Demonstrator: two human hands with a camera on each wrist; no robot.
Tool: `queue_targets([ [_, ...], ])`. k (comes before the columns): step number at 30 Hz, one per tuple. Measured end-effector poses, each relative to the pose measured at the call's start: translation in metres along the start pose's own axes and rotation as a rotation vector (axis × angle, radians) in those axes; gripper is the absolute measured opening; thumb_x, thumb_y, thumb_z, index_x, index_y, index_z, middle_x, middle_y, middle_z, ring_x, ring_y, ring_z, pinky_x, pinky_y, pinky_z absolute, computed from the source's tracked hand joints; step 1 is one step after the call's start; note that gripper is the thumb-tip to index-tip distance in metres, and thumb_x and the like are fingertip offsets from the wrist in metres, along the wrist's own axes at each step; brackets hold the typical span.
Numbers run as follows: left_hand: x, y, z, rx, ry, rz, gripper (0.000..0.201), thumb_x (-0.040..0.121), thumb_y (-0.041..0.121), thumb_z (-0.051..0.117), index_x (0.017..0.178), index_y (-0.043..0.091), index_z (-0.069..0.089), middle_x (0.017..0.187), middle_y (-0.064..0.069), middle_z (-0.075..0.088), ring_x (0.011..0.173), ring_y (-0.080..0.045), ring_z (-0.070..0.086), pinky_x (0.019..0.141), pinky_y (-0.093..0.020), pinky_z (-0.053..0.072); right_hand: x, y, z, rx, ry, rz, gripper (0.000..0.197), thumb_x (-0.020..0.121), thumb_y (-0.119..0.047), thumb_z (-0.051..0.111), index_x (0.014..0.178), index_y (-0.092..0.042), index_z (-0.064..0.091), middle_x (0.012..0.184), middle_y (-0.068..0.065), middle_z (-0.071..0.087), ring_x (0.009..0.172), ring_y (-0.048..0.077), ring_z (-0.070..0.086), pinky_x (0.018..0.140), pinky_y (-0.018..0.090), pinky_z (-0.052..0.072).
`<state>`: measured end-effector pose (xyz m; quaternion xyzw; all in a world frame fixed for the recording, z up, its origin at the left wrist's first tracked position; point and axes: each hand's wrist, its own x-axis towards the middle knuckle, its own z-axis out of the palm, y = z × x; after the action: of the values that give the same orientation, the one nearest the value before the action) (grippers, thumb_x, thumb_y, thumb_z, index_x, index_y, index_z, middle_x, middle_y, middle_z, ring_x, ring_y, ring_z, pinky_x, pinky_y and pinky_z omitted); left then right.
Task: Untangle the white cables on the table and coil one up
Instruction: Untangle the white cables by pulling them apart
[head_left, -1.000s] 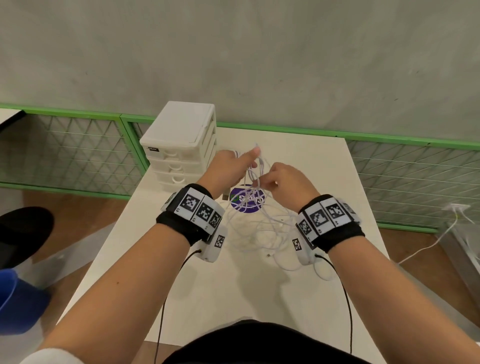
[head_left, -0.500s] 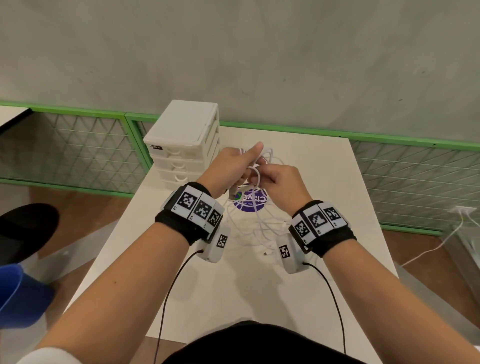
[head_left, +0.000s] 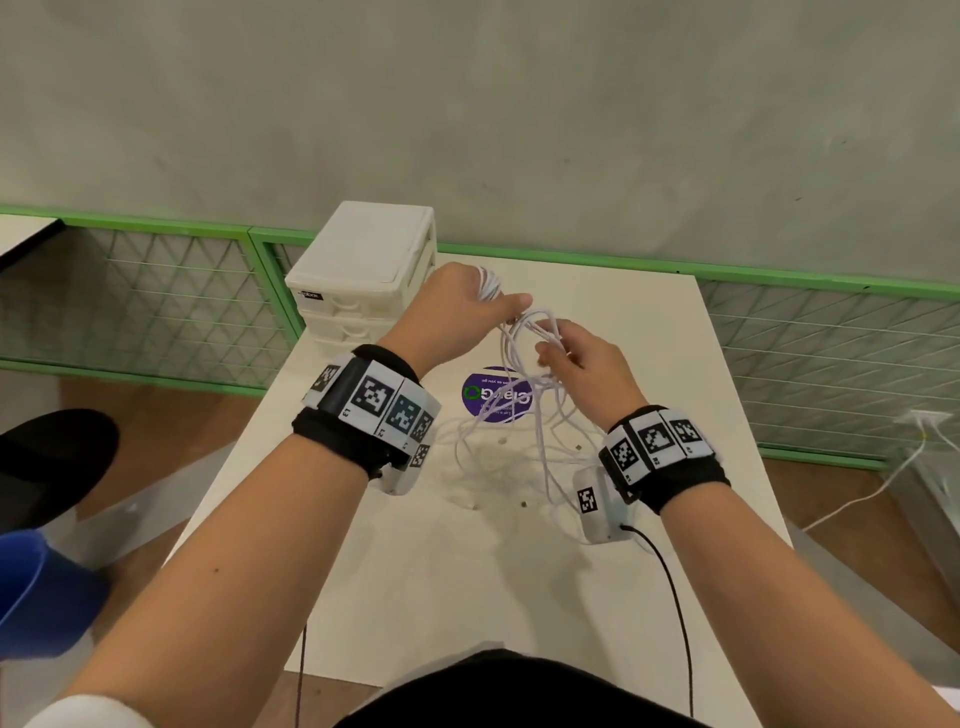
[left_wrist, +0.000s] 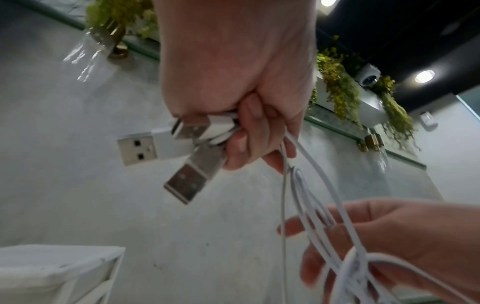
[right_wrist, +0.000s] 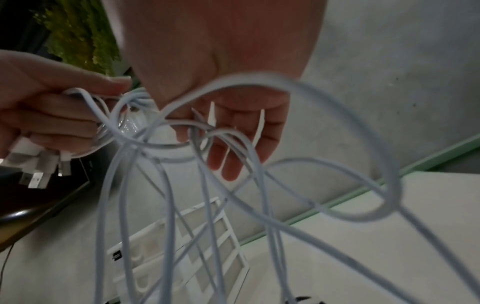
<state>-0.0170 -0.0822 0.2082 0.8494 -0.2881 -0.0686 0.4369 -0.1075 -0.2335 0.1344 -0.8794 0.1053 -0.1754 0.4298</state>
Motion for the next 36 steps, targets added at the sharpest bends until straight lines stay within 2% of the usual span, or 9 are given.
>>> queue_targets([
  [2, 0.003, -0.004, -0.001, 0.052, 0.021, -0.014, 0.048, 0.085, 0.040, 0.069, 0.079, -0.007, 0.060, 0.064, -0.007, 0.044, 0.060, -0.017, 0.042, 0.051, -0.024, 0.030, 0.004, 0.000, -0.006, -0.002, 0.093, -0.032, 0.028, 0.090, -0.020, 0.060, 0.118, -0.022, 0.063, 0.098, 0.004, 0.060, 0.080, 0.016, 0.060, 0.081, 0.032, 0.050],
  [6, 0.006, -0.011, 0.003, 0.079, 0.055, -0.077, 0.057, 0.086, 0.048, 0.064, 0.081, -0.009, 0.060, 0.070, -0.014, 0.053, 0.066, -0.024, 0.051, 0.060, -0.030, 0.036, 0.006, -0.004, -0.015, 0.154, 0.257, -0.041, 0.020, 0.080, -0.017, 0.072, 0.092, -0.029, 0.064, 0.069, -0.006, 0.052, 0.063, 0.007, 0.050, 0.070, 0.020, 0.045],
  [13, -0.006, -0.008, 0.018, 0.033, -0.045, -0.086, 0.055, 0.094, 0.034, 0.059, 0.053, 0.013, 0.029, 0.052, -0.002, 0.028, 0.044, -0.011, 0.026, 0.039, -0.020, 0.024, 0.003, -0.020, -0.016, 0.487, 0.059, -0.021, 0.020, 0.090, 0.003, 0.053, 0.086, -0.016, 0.054, 0.060, -0.003, 0.064, 0.055, 0.011, 0.060, 0.061, 0.021, 0.050],
  [16, -0.004, -0.015, 0.020, 0.037, 0.002, -0.077, 0.055, 0.092, 0.037, 0.060, 0.055, 0.002, 0.041, 0.051, -0.009, 0.033, 0.048, -0.018, 0.031, 0.043, -0.022, 0.024, 0.006, -0.021, -0.020, 0.423, -0.005, 0.005, 0.017, 0.089, 0.002, 0.055, 0.095, -0.013, 0.058, 0.062, -0.002, 0.062, 0.054, 0.006, 0.057, 0.056, 0.020, 0.048],
  [19, 0.004, -0.016, 0.014, 0.058, 0.150, -0.033, 0.057, 0.089, 0.044, 0.062, 0.076, -0.011, 0.060, 0.069, -0.027, 0.059, 0.061, -0.034, 0.054, 0.060, -0.037, 0.043, 0.007, -0.006, -0.023, 0.130, -0.078, 0.060, 0.012, 0.085, -0.013, 0.065, 0.092, -0.022, 0.065, 0.074, 0.001, 0.062, 0.059, 0.011, 0.057, 0.062, 0.028, 0.050],
  [24, 0.013, -0.018, 0.008, 0.086, 0.258, 0.046, 0.058, 0.089, 0.045, 0.061, 0.078, -0.012, 0.059, 0.074, -0.029, 0.058, 0.070, -0.038, 0.056, 0.069, -0.046, 0.045, 0.009, 0.009, -0.021, 0.014, -0.244, 0.198, 0.006, 0.082, -0.014, 0.066, 0.088, -0.016, 0.063, 0.069, -0.001, 0.063, 0.063, 0.014, 0.057, 0.065, 0.026, 0.046],
  [28, 0.017, -0.021, 0.007, 0.028, 0.247, -0.019, 0.054, 0.090, 0.044, 0.062, 0.079, -0.009, 0.063, 0.061, -0.012, 0.052, 0.056, -0.023, 0.047, 0.062, -0.036, 0.043, 0.010, 0.010, -0.023, 0.040, -0.307, 0.166, 0.015, 0.087, -0.004, 0.058, 0.098, -0.009, 0.066, 0.064, -0.004, 0.060, 0.048, -0.002, 0.053, 0.051, 0.010, 0.042],
  [31, 0.019, -0.019, 0.005, -0.009, 0.214, -0.037, 0.047, 0.091, 0.039, 0.061, 0.077, -0.005, 0.067, 0.059, 0.005, 0.054, 0.054, -0.006, 0.047, 0.054, -0.019, 0.037, 0.013, 0.010, -0.024, 0.129, -0.246, 0.102, 0.020, 0.088, -0.005, 0.060, 0.106, -0.012, 0.066, 0.076, -0.008, 0.063, 0.057, -0.007, 0.054, 0.060, 0.005, 0.042],
  [36, 0.019, -0.024, 0.013, -0.033, 0.116, -0.101, 0.048, 0.089, 0.041, 0.064, 0.060, 0.006, 0.046, 0.055, -0.007, 0.038, 0.049, -0.017, 0.034, 0.045, -0.024, 0.028, 0.023, -0.001, -0.022, 0.254, -0.178, 0.104, 0.019, 0.091, -0.026, 0.059, 0.104, -0.016, 0.068, 0.083, -0.010, 0.063, 0.068, -0.007, 0.054, 0.066, 0.007, 0.040],
])
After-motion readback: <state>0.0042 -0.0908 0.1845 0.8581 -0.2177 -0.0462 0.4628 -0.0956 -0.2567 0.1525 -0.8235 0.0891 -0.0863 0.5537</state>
